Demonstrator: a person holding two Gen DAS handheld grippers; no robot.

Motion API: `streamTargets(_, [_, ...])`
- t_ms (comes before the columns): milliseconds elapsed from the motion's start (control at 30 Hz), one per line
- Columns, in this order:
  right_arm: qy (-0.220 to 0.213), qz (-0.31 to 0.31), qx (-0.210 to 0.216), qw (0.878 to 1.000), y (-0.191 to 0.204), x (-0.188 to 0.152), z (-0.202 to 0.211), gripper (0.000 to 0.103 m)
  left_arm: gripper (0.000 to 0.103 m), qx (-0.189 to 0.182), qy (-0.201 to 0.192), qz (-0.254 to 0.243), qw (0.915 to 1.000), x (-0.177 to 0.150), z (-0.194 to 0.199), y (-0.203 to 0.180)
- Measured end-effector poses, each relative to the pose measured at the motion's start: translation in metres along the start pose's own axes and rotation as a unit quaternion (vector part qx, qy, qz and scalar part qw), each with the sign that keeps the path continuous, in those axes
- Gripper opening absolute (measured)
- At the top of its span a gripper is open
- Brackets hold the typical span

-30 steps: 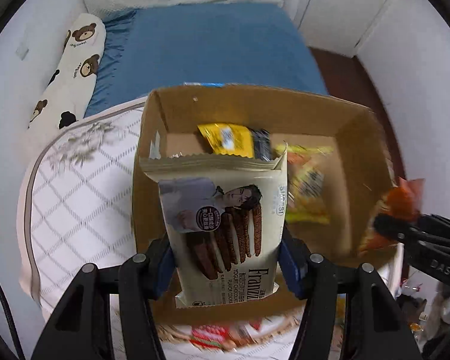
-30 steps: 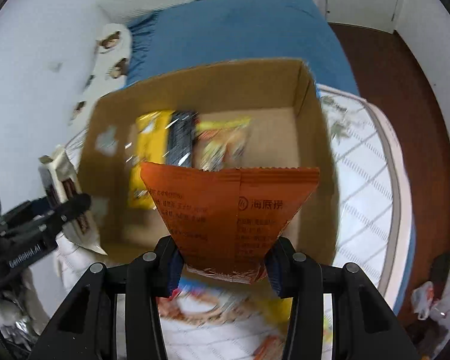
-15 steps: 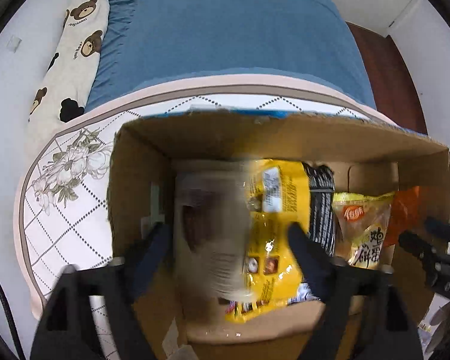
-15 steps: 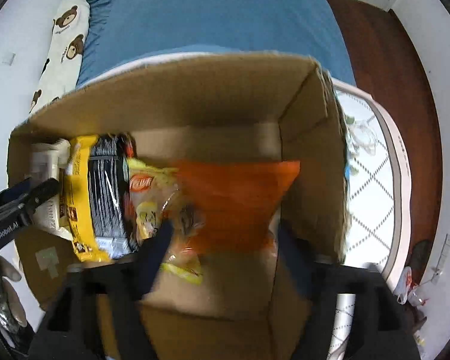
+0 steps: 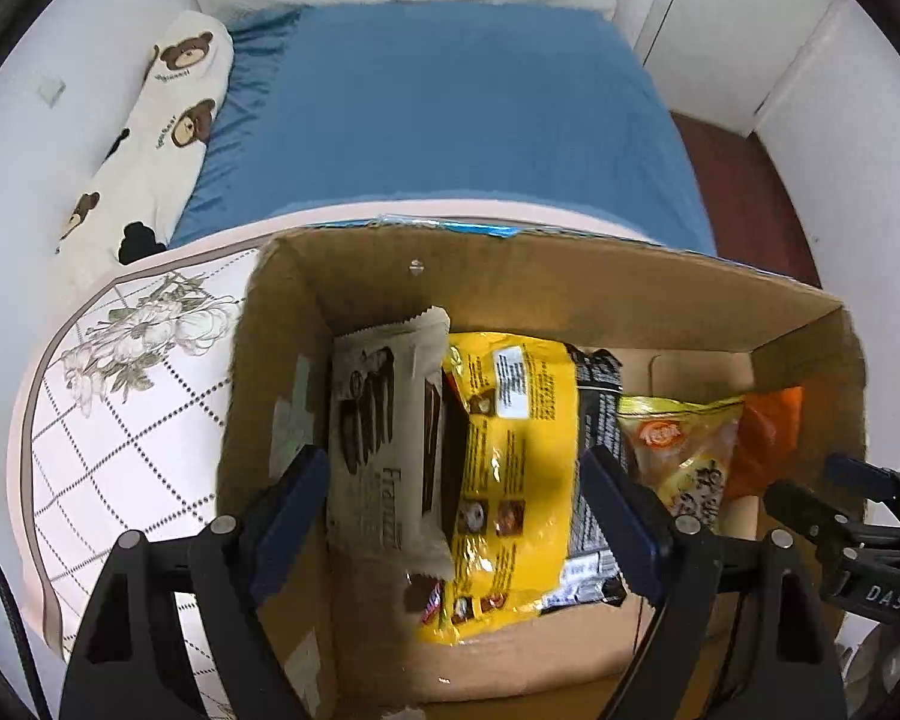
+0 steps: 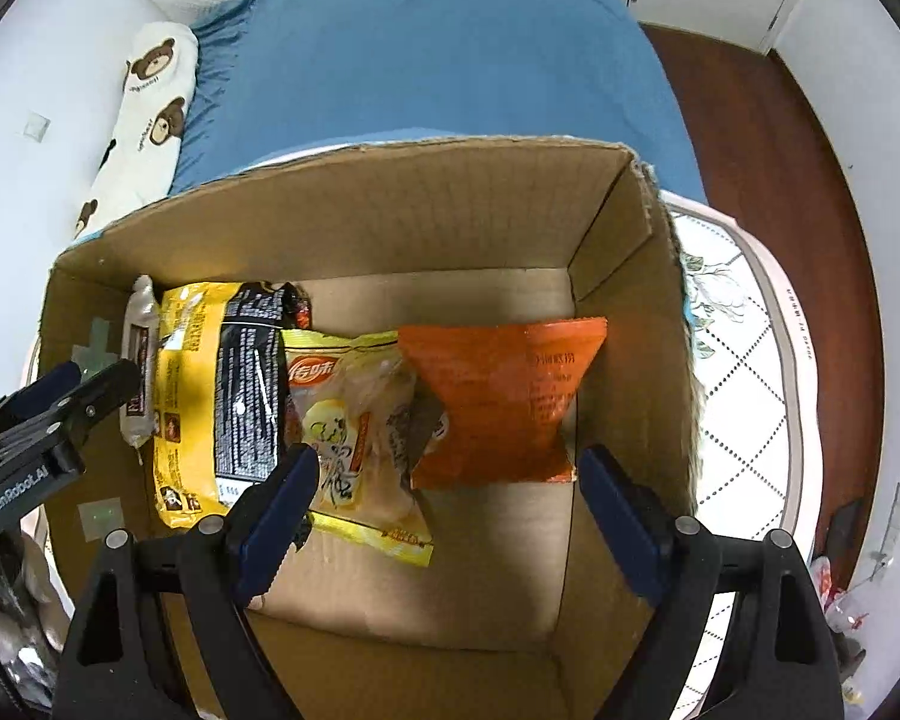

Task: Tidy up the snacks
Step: 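Carry both packets into the cardboard box and open both tools, then grasp the red spicy strip packet with the left tool while the right tool grasps the yellow packet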

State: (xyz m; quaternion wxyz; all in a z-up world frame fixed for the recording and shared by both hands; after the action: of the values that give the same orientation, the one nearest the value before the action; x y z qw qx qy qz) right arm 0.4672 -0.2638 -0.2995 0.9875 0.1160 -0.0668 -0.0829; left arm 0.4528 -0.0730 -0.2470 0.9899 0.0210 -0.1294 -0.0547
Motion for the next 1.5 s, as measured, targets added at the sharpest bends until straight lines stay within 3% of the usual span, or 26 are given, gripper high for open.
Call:
streamTargets(300, [-0.061, 0.011, 0.0, 0.998, 0.014, -0.031, 0.037, 0.09, 0.085, 0.005, -0.061, -0.006, 0.9981, -0.026, 0.045, -0.001])
streamTargets(833, [-0.15, 0.036, 0.001, 0.988, 0.036, -0.085, 0.118, 0.09, 0.085, -0.008, -0.132, -0.006, 0.9912, -0.077, 0.126, 0.0])
streamTargets(1233, [-0.184, 0.033, 0.029, 0.982, 0.049, -0.131, 0.162, 0.09, 0.085, -0.015, -0.157, -0.008, 0.9875, -0.118, 0.169, 0.0])
streamTargets(1500, [-0.157, 0.004, 0.054, 0.986, 0.035, -0.174, 0.144, 0.091, 0.085, 0.014, -0.117, -0.007, 0.993, -0.164, 0.14, 0.018])
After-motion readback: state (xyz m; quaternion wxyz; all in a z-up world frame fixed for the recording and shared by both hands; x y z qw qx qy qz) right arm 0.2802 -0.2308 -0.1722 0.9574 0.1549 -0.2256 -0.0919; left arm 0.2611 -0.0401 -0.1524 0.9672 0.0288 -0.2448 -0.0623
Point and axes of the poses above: each gripper's, at about its wrist camera, not at the fingertips, and z roughly against the way its jaws point, y to its left, x to its top, the point moved 10 cm from there along -z, roughly the way its jaws point, and after that the axes turned 5 degrees about x, right-handed, at the moved point
